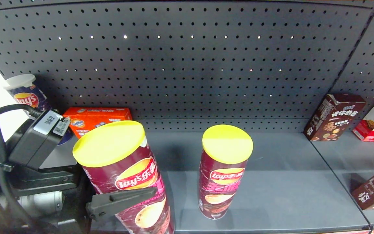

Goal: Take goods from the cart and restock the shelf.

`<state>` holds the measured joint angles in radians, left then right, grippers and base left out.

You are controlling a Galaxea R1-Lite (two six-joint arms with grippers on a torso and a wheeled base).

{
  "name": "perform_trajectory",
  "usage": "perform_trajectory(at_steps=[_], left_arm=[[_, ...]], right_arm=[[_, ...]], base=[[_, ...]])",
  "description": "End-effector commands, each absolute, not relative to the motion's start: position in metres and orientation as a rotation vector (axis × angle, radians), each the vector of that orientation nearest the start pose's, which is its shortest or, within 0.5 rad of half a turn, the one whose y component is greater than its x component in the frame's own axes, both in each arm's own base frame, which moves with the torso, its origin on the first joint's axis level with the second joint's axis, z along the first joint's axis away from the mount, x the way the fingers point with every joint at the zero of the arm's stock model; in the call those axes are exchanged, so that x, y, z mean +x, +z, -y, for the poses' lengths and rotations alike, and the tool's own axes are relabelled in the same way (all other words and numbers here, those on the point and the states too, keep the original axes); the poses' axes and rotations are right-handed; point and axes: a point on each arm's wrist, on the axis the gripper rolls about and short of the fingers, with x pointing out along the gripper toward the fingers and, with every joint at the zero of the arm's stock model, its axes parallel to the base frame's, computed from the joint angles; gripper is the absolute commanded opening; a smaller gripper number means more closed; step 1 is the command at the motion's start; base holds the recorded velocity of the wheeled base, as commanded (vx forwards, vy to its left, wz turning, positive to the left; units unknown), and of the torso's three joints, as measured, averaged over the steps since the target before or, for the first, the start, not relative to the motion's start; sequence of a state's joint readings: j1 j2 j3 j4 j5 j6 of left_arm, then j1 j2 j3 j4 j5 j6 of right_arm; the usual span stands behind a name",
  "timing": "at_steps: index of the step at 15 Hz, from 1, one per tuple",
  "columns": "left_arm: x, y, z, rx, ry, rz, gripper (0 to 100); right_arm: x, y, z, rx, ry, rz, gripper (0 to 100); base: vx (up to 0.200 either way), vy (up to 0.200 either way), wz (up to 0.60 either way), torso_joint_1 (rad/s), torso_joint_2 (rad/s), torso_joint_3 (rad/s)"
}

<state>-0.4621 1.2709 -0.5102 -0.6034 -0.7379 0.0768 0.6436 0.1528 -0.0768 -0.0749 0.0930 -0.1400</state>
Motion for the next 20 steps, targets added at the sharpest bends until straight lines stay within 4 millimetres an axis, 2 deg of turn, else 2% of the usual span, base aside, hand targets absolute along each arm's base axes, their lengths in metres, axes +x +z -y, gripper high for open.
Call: perform_trajectory(at_steps=[1, 4, 6, 8, 9, 13, 14, 15, 16, 17, 20], left_arm=[[0.157, 0.205, 0.096, 0.044, -1.204, -0.120, 0], [0.156, 0.204, 0.095, 0.044, -1.206, -0.120, 0], [0.154, 0.201, 0.095, 0.042, -1.209, -0.133, 0], [0.154, 0.201, 0.095, 0.042, -1.209, -0.133, 0], [0.154, 0.202, 0.094, 0.043, -1.210, -0.128, 0], [0.150, 0.204, 0.092, 0.045, -1.206, -0.112, 0], [0.151, 0.204, 0.092, 0.045, -1.204, -0.112, 0], [0.151, 0.204, 0.092, 0.045, -1.204, -0.112, 0], [0.149, 0.204, 0.091, 0.046, -1.206, -0.109, 0], [0.145, 0.205, 0.090, 0.047, -1.207, -0.102, 0], [0.142, 0.204, 0.088, 0.047, -1.207, -0.099, 0]], right_arm=[[-0.022, 0.082, 0.014, -0.094, 0.739, 0.035, 100], [-0.022, 0.082, 0.014, -0.063, 0.745, 0.025, 100], [-0.020, 0.082, 0.016, -0.068, 0.843, 0.036, 100], [-0.021, 0.083, 0.016, -0.078, 0.844, 0.044, 100], [-0.021, 0.083, 0.015, -0.051, 0.794, 0.030, 100], [-0.017, 0.085, 0.002, -0.060, 0.334, -0.091, 100], [-0.017, 0.085, 0.001, -0.056, 0.248, -0.095, 100], [-0.017, 0.085, 0.001, -0.056, 0.242, -0.095, 100], [-0.017, 0.085, -0.002, -0.047, 0.070, -0.093, 100], [-0.017, 0.084, -0.003, -0.046, 0.016, -0.085, 100], [-0.017, 0.085, -0.003, -0.043, 0.020, -0.070, 100]], base=[[0.000, 0.000, 0.00, 0.000, 0.00, 0.000], [0.000, 0.000, 0.00, 0.000, 0.00, 0.000], [0.000, 0.000, 0.00, 0.000, 0.00, 0.000], [0.000, 0.000, 0.00, 0.000, 0.00, 0.000], [0.000, 0.000, 0.00, 0.000, 0.00, 0.000], [0.000, 0.000, 0.00, 0.000, 0.00, 0.000], [0.000, 0.000, 0.00, 0.000, 0.00, 0.000], [0.000, 0.000, 0.00, 0.000, 0.00, 0.000], [0.000, 0.000, 0.00, 0.000, 0.00, 0.000], [0.000, 0.000, 0.00, 0.000, 0.00, 0.000], [0.000, 0.000, 0.00, 0.000, 0.00, 0.000]])
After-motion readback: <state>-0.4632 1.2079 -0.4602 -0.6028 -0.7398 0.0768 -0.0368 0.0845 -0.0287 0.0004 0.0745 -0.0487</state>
